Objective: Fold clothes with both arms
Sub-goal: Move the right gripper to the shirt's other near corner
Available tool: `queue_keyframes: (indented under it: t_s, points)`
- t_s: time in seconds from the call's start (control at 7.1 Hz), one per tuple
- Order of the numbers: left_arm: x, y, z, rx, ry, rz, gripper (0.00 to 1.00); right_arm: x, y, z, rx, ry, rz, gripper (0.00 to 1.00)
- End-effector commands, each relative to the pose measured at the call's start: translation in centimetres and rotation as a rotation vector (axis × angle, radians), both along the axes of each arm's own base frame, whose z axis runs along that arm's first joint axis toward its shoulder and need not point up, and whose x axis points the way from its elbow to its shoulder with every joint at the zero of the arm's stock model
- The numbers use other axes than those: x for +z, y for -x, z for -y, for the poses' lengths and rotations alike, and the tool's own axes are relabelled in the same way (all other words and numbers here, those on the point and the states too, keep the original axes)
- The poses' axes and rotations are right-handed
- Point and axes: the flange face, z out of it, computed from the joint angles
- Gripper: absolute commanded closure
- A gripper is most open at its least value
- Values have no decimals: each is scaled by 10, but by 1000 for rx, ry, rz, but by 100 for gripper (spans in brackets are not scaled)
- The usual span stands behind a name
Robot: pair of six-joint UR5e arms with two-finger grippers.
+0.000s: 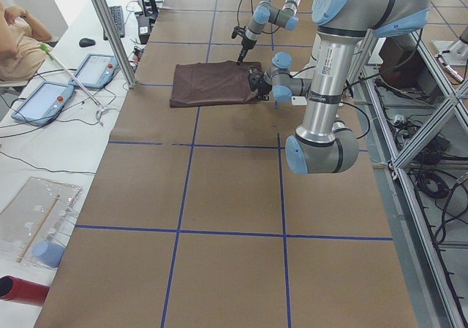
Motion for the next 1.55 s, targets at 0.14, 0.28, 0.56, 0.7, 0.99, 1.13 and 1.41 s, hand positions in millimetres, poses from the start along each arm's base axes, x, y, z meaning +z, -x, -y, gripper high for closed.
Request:
queue_keyframes:
  t_s: [0.14, 0.28, 0.56, 0.7, 0.99, 1.13, 1.41]
  points:
    - [0, 1, 0, -1, 0, 0, 100, 8, 8, -3, -2, -3, -19, 50]
    - [1, 1, 0, -1, 0, 1, 100, 8, 9, -4, -3, -3, -18, 54]
    - [0, 2, 0, -1, 0, 0, 100, 8, 9, -4, 11, 9, -10, 100]
    - [-2, 3, 0, -1, -1, -3, 100, 7, 10, -4, 19, 16, -6, 100]
    - [-3, 3, 0, -1, -1, -7, 100, 6, 8, -4, 24, 19, -2, 100]
    - [-4, 4, 1, -2, -3, -8, 100, 0, 6, -5, 21, 14, 8, 99]
    - [-4, 4, 2, 1, -8, -6, 100, -18, 7, -13, 4, 14, 41, 25]
